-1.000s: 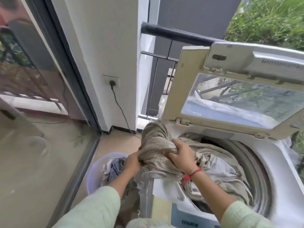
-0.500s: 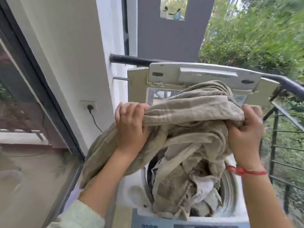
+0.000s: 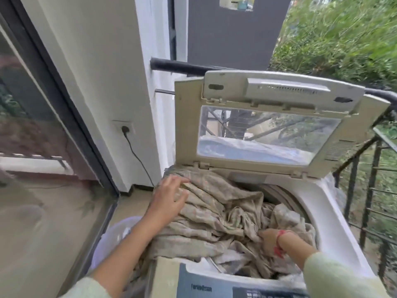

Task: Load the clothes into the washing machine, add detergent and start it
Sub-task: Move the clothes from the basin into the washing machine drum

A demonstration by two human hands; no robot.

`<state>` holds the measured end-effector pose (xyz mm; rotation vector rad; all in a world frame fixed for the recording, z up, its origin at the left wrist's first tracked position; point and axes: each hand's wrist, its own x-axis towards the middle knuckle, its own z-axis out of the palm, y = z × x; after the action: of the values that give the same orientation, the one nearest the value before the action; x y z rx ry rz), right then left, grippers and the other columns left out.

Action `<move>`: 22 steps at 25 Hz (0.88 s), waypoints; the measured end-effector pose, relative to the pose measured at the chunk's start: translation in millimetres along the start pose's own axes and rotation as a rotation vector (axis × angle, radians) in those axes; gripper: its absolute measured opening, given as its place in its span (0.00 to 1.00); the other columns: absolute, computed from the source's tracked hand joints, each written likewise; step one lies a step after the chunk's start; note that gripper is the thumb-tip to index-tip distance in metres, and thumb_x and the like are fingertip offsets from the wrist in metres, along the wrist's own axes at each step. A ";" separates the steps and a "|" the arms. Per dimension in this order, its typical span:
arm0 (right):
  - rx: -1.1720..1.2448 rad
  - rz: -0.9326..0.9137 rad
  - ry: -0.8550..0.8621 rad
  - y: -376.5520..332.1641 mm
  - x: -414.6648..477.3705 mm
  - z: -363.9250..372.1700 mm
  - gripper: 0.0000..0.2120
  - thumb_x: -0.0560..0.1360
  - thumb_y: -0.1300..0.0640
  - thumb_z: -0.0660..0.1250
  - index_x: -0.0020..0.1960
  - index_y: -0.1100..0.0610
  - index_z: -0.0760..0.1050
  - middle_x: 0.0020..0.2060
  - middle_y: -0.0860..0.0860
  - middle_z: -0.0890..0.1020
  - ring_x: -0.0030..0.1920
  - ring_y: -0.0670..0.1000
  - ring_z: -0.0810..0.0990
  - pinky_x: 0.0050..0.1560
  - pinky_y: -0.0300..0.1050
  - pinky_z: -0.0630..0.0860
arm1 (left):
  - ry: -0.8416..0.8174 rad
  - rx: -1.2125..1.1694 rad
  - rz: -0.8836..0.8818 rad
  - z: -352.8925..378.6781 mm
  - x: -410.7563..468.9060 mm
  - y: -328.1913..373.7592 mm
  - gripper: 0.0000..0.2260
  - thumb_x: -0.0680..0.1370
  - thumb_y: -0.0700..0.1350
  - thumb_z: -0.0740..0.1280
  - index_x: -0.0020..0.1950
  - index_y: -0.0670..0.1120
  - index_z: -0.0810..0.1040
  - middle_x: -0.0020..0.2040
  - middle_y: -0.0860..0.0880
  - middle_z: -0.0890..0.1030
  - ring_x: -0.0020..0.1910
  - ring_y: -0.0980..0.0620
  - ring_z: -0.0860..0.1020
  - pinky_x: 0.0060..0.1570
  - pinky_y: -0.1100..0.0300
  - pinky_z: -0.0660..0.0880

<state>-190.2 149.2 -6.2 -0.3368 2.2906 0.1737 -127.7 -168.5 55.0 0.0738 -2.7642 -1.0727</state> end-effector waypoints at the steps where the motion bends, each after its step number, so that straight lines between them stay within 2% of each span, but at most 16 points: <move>1: -0.077 -0.048 -0.036 -11.2 6.4 -2.0 0.26 0.75 0.59 0.64 0.72 0.58 0.63 0.66 0.49 0.71 0.66 0.50 0.71 0.68 0.48 0.67 | 0.037 0.032 -0.101 -13.8 -6.3 -30.5 0.21 0.72 0.57 0.57 0.60 0.51 0.76 0.58 0.50 0.75 0.59 0.51 0.72 0.60 0.54 0.69; 2: -0.266 -0.164 -0.076 -21.7 14.8 -3.9 0.26 0.77 0.59 0.63 0.73 0.59 0.61 0.71 0.52 0.68 0.69 0.51 0.68 0.69 0.48 0.66 | 0.041 0.064 -0.197 -23.6 -16.8 -58.3 0.21 0.72 0.57 0.57 0.60 0.50 0.76 0.58 0.48 0.75 0.59 0.48 0.72 0.60 0.52 0.69; 3: -0.599 -0.252 -0.176 -36.8 18.0 -8.9 0.24 0.79 0.60 0.60 0.73 0.62 0.60 0.73 0.55 0.65 0.70 0.52 0.67 0.66 0.45 0.69 | 0.026 0.083 -0.290 -29.3 -30.8 -82.9 0.18 0.74 0.54 0.58 0.60 0.49 0.76 0.59 0.46 0.74 0.60 0.45 0.72 0.60 0.52 0.69; 4: -0.711 -0.238 -0.260 -56.9 24.1 -7.3 0.21 0.81 0.62 0.55 0.72 0.65 0.60 0.73 0.58 0.64 0.68 0.51 0.69 0.59 0.40 0.73 | 0.010 0.090 -0.359 -30.6 -44.3 -101.1 0.15 0.76 0.48 0.60 0.61 0.48 0.75 0.61 0.46 0.72 0.61 0.44 0.72 0.60 0.52 0.69; 5: -0.488 -0.179 -0.236 -74.3 23.6 -1.0 0.19 0.82 0.63 0.52 0.71 0.66 0.61 0.73 0.60 0.63 0.67 0.52 0.70 0.50 0.37 0.76 | -0.012 0.082 -0.399 -29.1 -54.6 -113.3 0.14 0.78 0.43 0.59 0.63 0.48 0.73 0.63 0.46 0.70 0.63 0.44 0.70 0.60 0.52 0.68; 6: -0.390 -0.162 -0.321 -86.7 25.0 0.5 0.19 0.82 0.63 0.49 0.72 0.66 0.60 0.73 0.60 0.62 0.68 0.54 0.68 0.51 0.37 0.75 | -0.043 0.067 -0.429 -27.2 -61.5 -122.2 0.15 0.79 0.41 0.58 0.65 0.49 0.71 0.65 0.47 0.68 0.64 0.44 0.69 0.61 0.52 0.67; 8: -0.705 -0.360 -0.458 -92.6 22.5 6.2 0.20 0.83 0.58 0.47 0.73 0.63 0.58 0.74 0.56 0.61 0.72 0.55 0.62 0.68 0.42 0.63 | -0.095 0.036 -0.450 -24.0 -58.8 -129.3 0.16 0.80 0.42 0.57 0.67 0.51 0.68 0.66 0.48 0.67 0.64 0.45 0.68 0.60 0.50 0.68; 9: -0.666 -0.253 -0.435 -95.0 20.2 -0.6 0.20 0.82 0.57 0.50 0.73 0.62 0.60 0.72 0.56 0.65 0.71 0.55 0.65 0.70 0.45 0.60 | -0.114 0.021 -0.435 -22.5 -52.5 -132.0 0.16 0.80 0.42 0.58 0.67 0.52 0.67 0.66 0.48 0.67 0.64 0.46 0.68 0.60 0.49 0.69; 11: -0.547 -0.163 -0.269 -106.2 20.2 -25.1 0.19 0.80 0.55 0.55 0.68 0.60 0.70 0.62 0.53 0.75 0.61 0.53 0.74 0.64 0.47 0.69 | -0.154 -0.008 -0.408 -18.3 -38.2 -136.7 0.17 0.80 0.43 0.58 0.68 0.52 0.66 0.66 0.48 0.66 0.65 0.46 0.67 0.62 0.48 0.68; 13: -0.242 0.065 0.135 -113.4 18.5 -60.1 0.18 0.77 0.51 0.57 0.63 0.57 0.73 0.59 0.53 0.79 0.57 0.54 0.78 0.55 0.45 0.74 | -0.199 -0.037 -0.380 -15.2 -27.9 -146.2 0.18 0.79 0.44 0.60 0.69 0.51 0.65 0.66 0.49 0.66 0.66 0.47 0.66 0.64 0.50 0.66; 14: -0.068 0.084 0.338 -120.4 14.7 -75.4 0.18 0.77 0.49 0.59 0.64 0.54 0.73 0.59 0.53 0.78 0.57 0.54 0.78 0.53 0.45 0.74 | -0.232 -0.037 -0.372 -14.6 -25.1 -152.2 0.19 0.79 0.44 0.61 0.70 0.51 0.64 0.67 0.49 0.65 0.66 0.47 0.65 0.64 0.51 0.66; 15: 0.102 -0.027 0.525 -134.1 7.3 -87.3 0.20 0.76 0.46 0.62 0.65 0.52 0.71 0.62 0.52 0.77 0.60 0.53 0.76 0.56 0.46 0.73 | -0.284 -0.011 -0.370 -13.5 -23.6 -160.3 0.22 0.78 0.45 0.62 0.71 0.51 0.63 0.68 0.48 0.65 0.67 0.46 0.64 0.64 0.51 0.66; 16: 0.250 -0.183 0.618 -154.0 3.0 -96.9 0.25 0.74 0.42 0.64 0.69 0.48 0.68 0.66 0.50 0.72 0.65 0.52 0.72 0.61 0.49 0.70 | -0.356 0.022 -0.382 -12.5 -23.1 -169.3 0.26 0.77 0.46 0.64 0.72 0.51 0.60 0.69 0.47 0.63 0.68 0.45 0.63 0.64 0.51 0.66; 18: 0.314 -0.363 0.522 -215.2 -4.0 -114.8 0.41 0.67 0.33 0.67 0.75 0.40 0.54 0.76 0.47 0.54 0.75 0.54 0.54 0.70 0.58 0.58 | -0.516 0.068 -0.439 -6.4 -26.1 -188.8 0.37 0.73 0.49 0.69 0.76 0.49 0.52 0.72 0.44 0.59 0.71 0.42 0.60 0.65 0.48 0.66; 20: 0.140 -0.243 0.293 -267.2 9.1 -106.9 0.52 0.62 0.30 0.69 0.75 0.39 0.41 0.76 0.47 0.37 0.75 0.62 0.37 0.69 0.69 0.52 | -0.628 0.079 -0.487 2.6 -32.5 -202.9 0.48 0.69 0.53 0.73 0.77 0.50 0.43 0.75 0.44 0.53 0.73 0.40 0.56 0.67 0.44 0.63; 22: -0.107 -0.059 0.308 -296.8 23.8 -85.0 0.46 0.69 0.41 0.69 0.76 0.43 0.44 0.76 0.52 0.38 0.74 0.68 0.41 0.63 0.74 0.61 | -0.658 0.083 -0.504 12.2 -36.4 -210.9 0.54 0.67 0.52 0.75 0.76 0.52 0.37 0.76 0.45 0.49 0.74 0.40 0.54 0.67 0.41 0.63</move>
<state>-177.7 -158.3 28.0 -0.5170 2.5764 0.2284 -97.8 -312.3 -101.1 0.5460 -3.4989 -1.2707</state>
